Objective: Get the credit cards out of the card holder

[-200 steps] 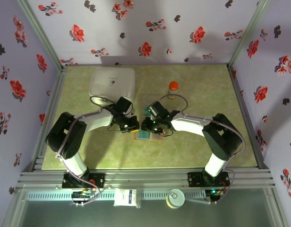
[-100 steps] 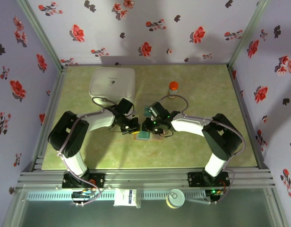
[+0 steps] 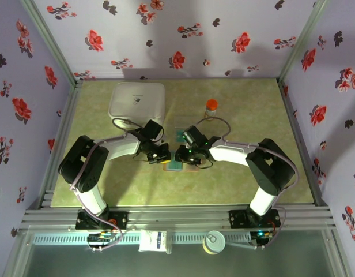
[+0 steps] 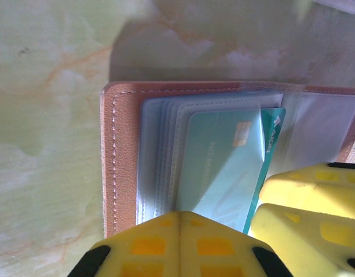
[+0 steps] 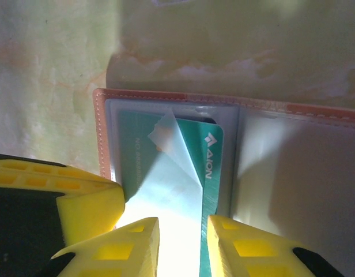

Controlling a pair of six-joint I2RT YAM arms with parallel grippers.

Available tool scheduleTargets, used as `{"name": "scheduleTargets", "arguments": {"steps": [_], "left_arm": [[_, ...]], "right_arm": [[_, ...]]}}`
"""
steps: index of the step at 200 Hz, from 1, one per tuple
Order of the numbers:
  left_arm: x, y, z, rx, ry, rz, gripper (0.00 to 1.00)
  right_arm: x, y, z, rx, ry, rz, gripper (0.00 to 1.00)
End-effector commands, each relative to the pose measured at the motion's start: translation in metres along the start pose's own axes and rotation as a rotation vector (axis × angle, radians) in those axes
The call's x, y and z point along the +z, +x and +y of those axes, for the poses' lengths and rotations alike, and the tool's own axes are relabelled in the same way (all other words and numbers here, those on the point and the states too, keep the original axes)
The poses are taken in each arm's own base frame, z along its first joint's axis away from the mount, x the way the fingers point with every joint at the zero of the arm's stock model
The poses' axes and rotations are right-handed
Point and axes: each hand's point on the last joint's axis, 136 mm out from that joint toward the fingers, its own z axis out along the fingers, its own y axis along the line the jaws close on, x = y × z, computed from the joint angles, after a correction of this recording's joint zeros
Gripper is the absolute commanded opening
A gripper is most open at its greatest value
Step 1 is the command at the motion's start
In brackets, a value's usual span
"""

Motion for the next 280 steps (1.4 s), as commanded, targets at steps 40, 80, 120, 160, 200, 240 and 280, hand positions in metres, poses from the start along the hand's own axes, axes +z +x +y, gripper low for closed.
{"name": "scheduleTargets", "arguments": {"steps": [40,80,120,160,200,240,280], "left_arm": [[-0.001,0.004,0.01,0.001,-0.051,0.002,0.06],[-0.013,-0.003,-0.006,0.024,-0.003,-0.039,0.1],[-0.01,-0.008,-0.006,0.029,-0.018,-0.036,0.05],[-0.003,-0.005,0.005,0.019,-0.058,-0.015,0.0],[0.0,-0.001,0.014,0.009,-0.078,-0.011,0.0],[0.0,-0.001,0.015,0.004,-0.08,-0.011,0.0],[-0.004,0.0,0.013,0.014,-0.085,-0.01,0.0]], "right_arm": [[-0.006,-0.001,-0.016,-0.013,0.07,-0.01,0.28],[-0.012,-0.007,-0.001,-0.021,-0.004,-0.044,0.28],[-0.008,-0.008,0.007,-0.007,-0.059,-0.04,0.27],[0.0,-0.004,0.005,0.011,-0.07,-0.016,0.26],[0.007,0.003,-0.003,0.025,-0.061,0.013,0.25],[0.006,0.005,-0.013,0.029,-0.013,0.012,0.26],[-0.009,-0.002,-0.009,-0.002,0.001,-0.025,0.26]]}}
